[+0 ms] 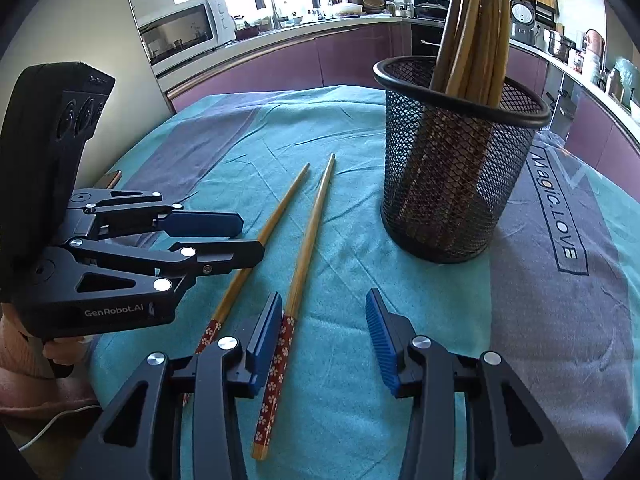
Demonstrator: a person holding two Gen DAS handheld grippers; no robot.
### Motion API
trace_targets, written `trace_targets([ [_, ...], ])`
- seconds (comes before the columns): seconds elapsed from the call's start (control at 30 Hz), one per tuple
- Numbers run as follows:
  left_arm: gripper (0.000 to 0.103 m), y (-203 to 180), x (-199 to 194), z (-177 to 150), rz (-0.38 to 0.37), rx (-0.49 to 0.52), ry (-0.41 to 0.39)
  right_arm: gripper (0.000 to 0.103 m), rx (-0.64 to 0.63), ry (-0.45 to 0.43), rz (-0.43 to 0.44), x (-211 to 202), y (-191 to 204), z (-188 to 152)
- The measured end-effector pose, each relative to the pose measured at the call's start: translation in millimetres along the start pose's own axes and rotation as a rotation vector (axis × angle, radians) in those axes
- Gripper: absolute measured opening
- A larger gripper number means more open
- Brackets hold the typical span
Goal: Organize utensils
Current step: 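Close the left tool on one chopstick while the right tool grasps the other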
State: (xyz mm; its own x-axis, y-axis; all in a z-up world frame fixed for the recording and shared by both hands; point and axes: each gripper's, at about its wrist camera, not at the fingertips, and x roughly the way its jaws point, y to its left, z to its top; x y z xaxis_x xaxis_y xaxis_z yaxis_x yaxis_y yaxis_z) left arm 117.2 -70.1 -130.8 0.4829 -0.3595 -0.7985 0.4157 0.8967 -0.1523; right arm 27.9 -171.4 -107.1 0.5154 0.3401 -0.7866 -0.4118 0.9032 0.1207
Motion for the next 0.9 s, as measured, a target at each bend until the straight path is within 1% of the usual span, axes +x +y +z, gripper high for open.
trace_targets([
  [0.07,0.024,2.0,1.2,1.9,0.003,0.0,0.003,0.038,-0.005,-0.001,-0.001,3.2,1.3,3.1],
  [0.33,0.015,7.9,3.5,6.2,0.001,-0.009,0.009,0.032,-0.02,-0.006,-0.01,17.6,5.2,19.1],
  [0.5,0.016,7.9,3.8,7.5,0.022,-0.012,0.008,0.027,-0.033,-0.009,-0.027,23.1,7.9,25.0],
  [0.6,0.016,8.3,5.8,9.9,0.025,-0.015,0.006,0.022,-0.035,-0.012,-0.035,26.6,10.3,27.7],
  [0.7,0.016,9.9,7.4,12.0,0.025,-0.026,0.006,0.014,-0.015,-0.015,-0.024,27.4,8.0,28.8],
  [0.73,0.014,10.3,7.5,12.7,0.024,-0.03,0.005,0.01,-0.008,-0.016,-0.019,26.9,6.6,28.5],
  [0.9,0.012,11.8,6.9,11.3,0.022,-0.05,0.001,0.006,0.042,-0.023,0.019,23.6,0.9,24.6],
])
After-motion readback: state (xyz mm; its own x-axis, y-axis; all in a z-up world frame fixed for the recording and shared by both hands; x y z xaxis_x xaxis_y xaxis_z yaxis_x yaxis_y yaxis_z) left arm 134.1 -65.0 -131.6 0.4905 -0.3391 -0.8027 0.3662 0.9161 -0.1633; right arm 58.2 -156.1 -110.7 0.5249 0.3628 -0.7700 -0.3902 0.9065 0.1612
